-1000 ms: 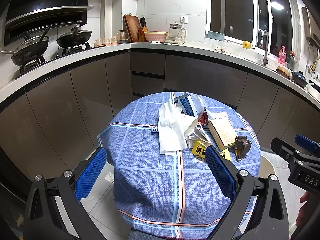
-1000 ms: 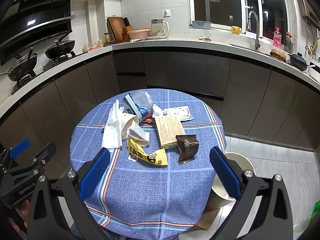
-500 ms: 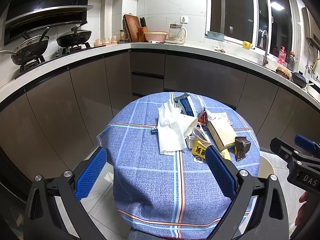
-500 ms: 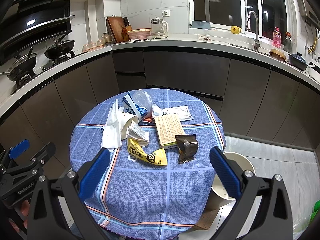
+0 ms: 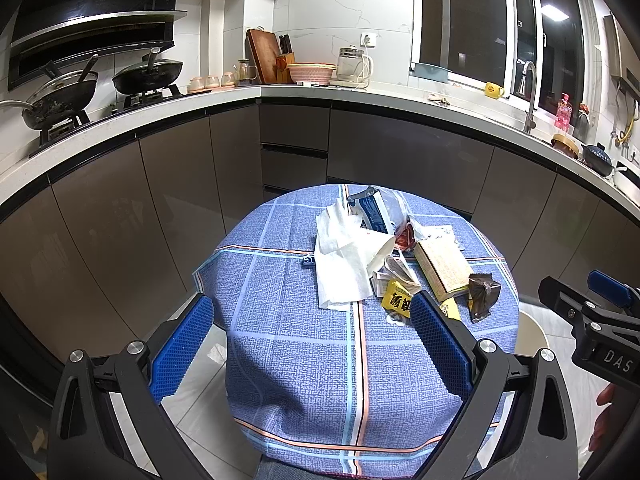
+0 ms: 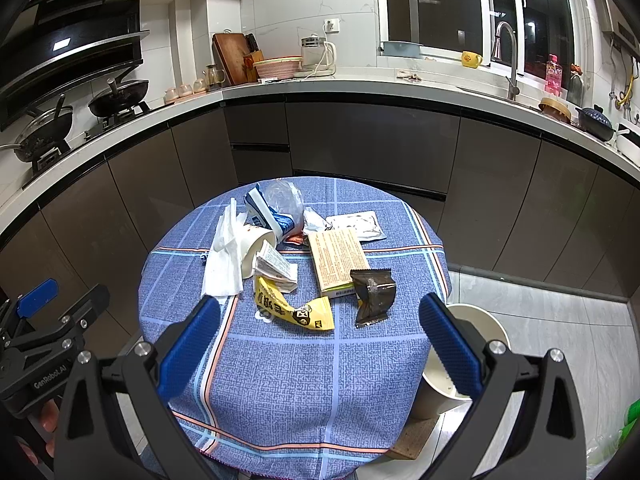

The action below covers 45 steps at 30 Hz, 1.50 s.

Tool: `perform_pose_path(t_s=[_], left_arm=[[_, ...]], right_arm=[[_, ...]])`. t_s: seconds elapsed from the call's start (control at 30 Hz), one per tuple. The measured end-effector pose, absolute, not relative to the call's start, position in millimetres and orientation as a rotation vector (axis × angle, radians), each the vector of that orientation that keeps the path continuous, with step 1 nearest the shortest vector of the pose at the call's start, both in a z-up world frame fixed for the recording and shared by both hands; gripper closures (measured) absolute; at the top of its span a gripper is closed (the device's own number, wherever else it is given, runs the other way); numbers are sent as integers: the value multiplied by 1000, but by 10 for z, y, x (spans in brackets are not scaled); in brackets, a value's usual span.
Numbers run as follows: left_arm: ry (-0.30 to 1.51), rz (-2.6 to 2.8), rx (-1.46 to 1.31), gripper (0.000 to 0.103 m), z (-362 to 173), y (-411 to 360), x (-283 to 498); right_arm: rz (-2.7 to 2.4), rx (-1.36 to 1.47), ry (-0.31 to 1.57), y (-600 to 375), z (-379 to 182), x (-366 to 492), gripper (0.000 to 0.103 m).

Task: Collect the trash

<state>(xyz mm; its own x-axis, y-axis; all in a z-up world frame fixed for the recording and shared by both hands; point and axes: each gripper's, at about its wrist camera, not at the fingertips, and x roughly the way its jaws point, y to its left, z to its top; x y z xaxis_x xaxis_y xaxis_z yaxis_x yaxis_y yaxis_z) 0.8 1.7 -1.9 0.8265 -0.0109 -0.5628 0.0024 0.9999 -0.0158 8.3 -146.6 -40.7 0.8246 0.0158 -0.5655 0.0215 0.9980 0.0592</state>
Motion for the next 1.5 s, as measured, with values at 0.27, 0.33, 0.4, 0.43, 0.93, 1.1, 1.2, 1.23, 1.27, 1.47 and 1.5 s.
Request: perform_pose_path(t_s=[0.27, 0.33, 0.4, 0.43, 0.93, 1.1, 1.2, 1.23, 1.27, 1.47, 1.5], left_arm=[[597, -6, -15, 8, -37, 12, 3], [597, -6, -15, 8, -37, 12, 3], [597, -7, -16, 8, -37, 13, 3], [597, -7, -15, 8, -38, 13, 2], [598, -8, -18, 8, -38, 10, 4], [604, -11, -21, 8, -41, -11, 21], [604, -11, -21, 8, -43, -11, 21], [605, -10, -23, 8, -51, -14, 28], [607, -11, -24, 8, -53, -17, 34], [618, -12, -30, 8, -88, 2, 88], [621, -12, -32, 8, -93, 4, 99]], right_arm=[[-3, 63, 602, -1465, -411, 85, 3], [-3, 63, 601, -1467, -409, 84, 3], [-4, 63, 602, -1467, -410, 86, 3], [-3, 64, 602, -1468, -406, 84, 3], [-3, 61, 604, -1479, -421, 90, 3], [-4, 61, 607, -1488, -428, 102, 3], [-3, 59, 608, -1484, -430, 108, 3], [-3, 59, 608, -1482, -429, 112, 3], [-3, 59, 609, -1486, -433, 112, 3], [3, 58, 621, -1464, -460, 179, 3], [3, 57, 625, -1461, -464, 191, 3]])
